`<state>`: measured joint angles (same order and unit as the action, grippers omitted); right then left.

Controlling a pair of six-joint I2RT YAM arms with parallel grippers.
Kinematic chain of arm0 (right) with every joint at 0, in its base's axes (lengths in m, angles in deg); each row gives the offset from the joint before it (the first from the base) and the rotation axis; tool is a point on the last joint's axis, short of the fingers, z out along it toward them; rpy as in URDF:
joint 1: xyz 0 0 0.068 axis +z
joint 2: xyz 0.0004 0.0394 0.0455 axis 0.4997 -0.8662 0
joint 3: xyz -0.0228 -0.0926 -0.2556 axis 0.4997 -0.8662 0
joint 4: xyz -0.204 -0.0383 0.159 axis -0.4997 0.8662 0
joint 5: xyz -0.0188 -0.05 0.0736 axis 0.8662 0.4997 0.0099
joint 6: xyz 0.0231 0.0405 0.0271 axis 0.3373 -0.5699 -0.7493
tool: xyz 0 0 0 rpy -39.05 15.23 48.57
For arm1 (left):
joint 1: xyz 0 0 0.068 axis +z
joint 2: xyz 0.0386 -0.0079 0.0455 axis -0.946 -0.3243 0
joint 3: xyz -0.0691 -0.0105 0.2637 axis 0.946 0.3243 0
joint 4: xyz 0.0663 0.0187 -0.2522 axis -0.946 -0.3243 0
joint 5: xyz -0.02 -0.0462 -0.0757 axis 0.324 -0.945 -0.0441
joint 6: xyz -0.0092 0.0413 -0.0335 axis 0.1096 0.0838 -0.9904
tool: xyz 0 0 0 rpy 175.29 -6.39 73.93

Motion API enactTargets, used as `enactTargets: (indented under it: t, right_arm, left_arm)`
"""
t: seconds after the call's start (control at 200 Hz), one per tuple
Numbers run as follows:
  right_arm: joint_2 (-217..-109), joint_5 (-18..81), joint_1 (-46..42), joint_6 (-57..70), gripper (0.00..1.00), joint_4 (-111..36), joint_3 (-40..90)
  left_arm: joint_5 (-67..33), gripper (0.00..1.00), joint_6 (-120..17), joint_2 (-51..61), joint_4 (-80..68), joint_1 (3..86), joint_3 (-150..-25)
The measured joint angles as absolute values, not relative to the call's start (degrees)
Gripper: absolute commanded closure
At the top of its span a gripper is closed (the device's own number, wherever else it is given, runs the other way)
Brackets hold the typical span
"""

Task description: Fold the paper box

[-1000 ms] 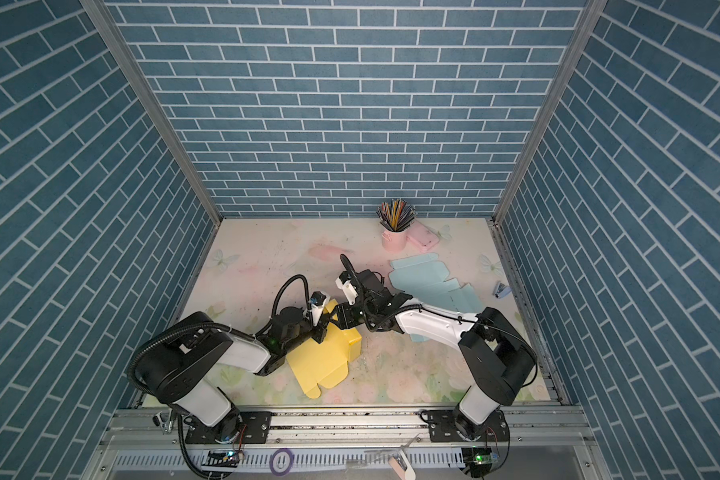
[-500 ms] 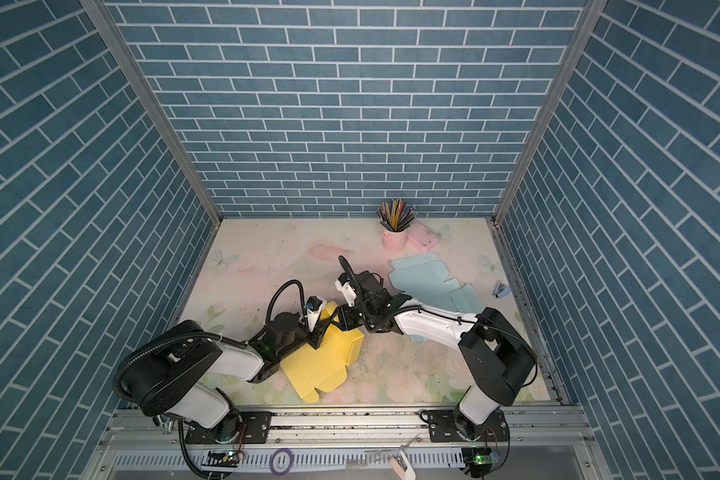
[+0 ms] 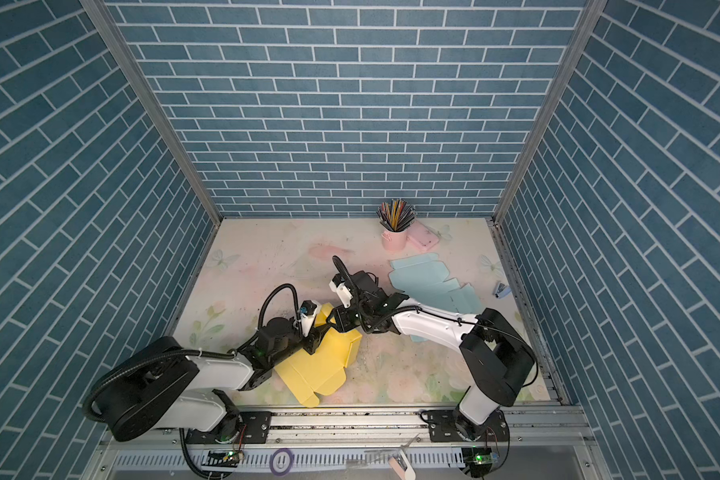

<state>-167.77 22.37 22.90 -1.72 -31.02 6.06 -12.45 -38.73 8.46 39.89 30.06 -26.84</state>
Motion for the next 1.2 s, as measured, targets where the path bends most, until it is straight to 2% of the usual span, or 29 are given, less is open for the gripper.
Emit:
enactTargets:
  t: [0.255, 0.425, 0.64, 0.72, 0.84, 0.95, 1.115, 1.2]
  right_arm:
    - [-167.8, 22.8, 23.2, 1.8, 0.60, -29.0, 6.2]
    - [-167.8, 22.8, 23.2, 3.4, 0.60, -28.1, 6.2]
    - [-167.8, 22.2, 23.2, 4.6, 0.60, -28.0, 6.2]
    - [-167.8, 21.8, 23.3, 4.9, 0.60, -28.0, 6.2]
    - [-167.8, 21.2, 23.2, 5.2, 0.59, -28.0, 6.2]
    - [-167.8, 20.9, 23.2, 5.3, 0.53, -27.7, 6.2]
    - [-167.2, 19.1, 23.2, 4.2, 0.31, -27.9, 6.2]
    - [-164.9, 18.3, 23.2, 2.7, 0.28, -29.0, 5.2]
  left_arm:
    - [-13.2, 0.60, -39.2, 17.7, 30.5, 30.1, -27.1]
    - [-13.1, 0.66, -39.4, 18.0, 28.3, 30.3, -27.2]
    - [-12.8, 0.68, -39.3, 15.9, 27.7, 30.5, -28.0]
    - [-13.0, 0.77, -39.1, 14.0, 28.2, 30.6, -28.8]
    - [-13.2, 0.85, -39.2, 12.5, 29.0, 30.7, -29.6]
    - [-13.2, 0.93, -39.0, 11.8, 29.4, 30.9, -29.9]
    - [-13.7, 0.96, -39.0, 11.6, 30.2, 30.9, -29.9]
    - [-13.7, 0.97, -39.1, 11.7, 31.5, 30.9, -29.9]
